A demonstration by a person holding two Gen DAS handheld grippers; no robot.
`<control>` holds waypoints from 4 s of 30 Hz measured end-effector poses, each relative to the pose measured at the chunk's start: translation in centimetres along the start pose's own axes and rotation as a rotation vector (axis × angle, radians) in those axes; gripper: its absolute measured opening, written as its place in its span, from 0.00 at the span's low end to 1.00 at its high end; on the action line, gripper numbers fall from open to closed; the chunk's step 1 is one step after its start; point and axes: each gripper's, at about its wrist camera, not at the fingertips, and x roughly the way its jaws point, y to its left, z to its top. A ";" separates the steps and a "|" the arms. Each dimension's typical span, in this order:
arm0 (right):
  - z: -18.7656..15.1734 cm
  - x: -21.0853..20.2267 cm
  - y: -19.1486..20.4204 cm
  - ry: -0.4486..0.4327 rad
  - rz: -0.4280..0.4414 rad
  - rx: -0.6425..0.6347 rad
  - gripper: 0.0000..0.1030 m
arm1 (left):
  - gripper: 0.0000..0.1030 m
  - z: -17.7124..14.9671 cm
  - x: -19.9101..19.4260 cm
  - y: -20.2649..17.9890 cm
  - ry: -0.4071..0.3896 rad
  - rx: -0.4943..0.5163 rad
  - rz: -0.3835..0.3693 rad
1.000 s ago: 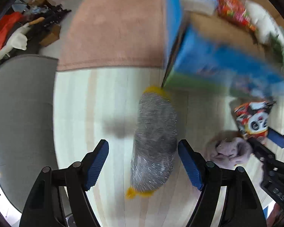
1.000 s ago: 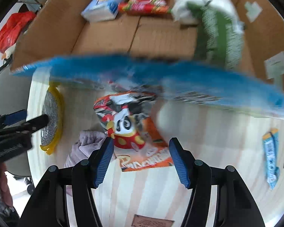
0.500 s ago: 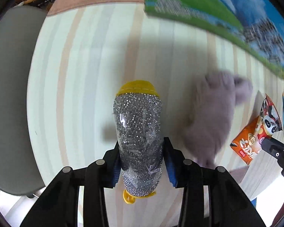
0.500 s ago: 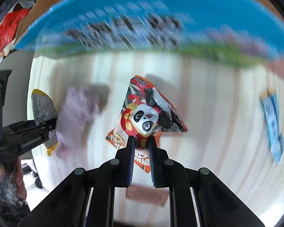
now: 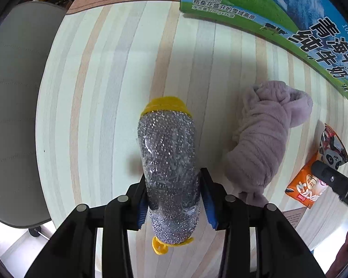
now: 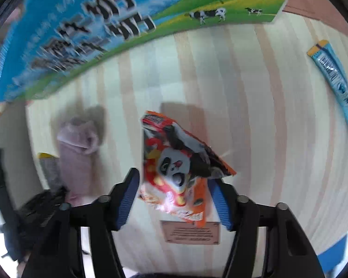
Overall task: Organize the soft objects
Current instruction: 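Place the sponge and panda bag into the box and open both tools, then withdraw both tools from the box toward the lilac sock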
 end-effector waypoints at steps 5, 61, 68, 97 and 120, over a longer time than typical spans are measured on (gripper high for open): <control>-0.9 -0.3 1.3 -0.005 -0.042 -0.086 0.42 | 0.34 -0.8 -0.6 -0.3 -0.014 0.020 0.006; 18.1 -12.9 7.4 -0.092 -0.017 -0.234 0.78 | 0.84 20.2 -15.7 -8.7 -0.078 0.106 -0.200; 14.4 -16.3 6.5 -0.187 -0.081 -0.235 0.83 | 0.88 16.7 -19.3 -7.1 -0.216 0.115 -0.148; 3.9 -24.9 4.8 -0.490 -0.111 -0.234 1.00 | 0.99 5.9 -25.4 -6.9 -0.535 0.099 0.025; 7.0 -7.7 -14.7 -0.053 -0.297 -0.049 1.00 | 0.99 3.4 -5.8 -8.1 -0.126 0.134 0.125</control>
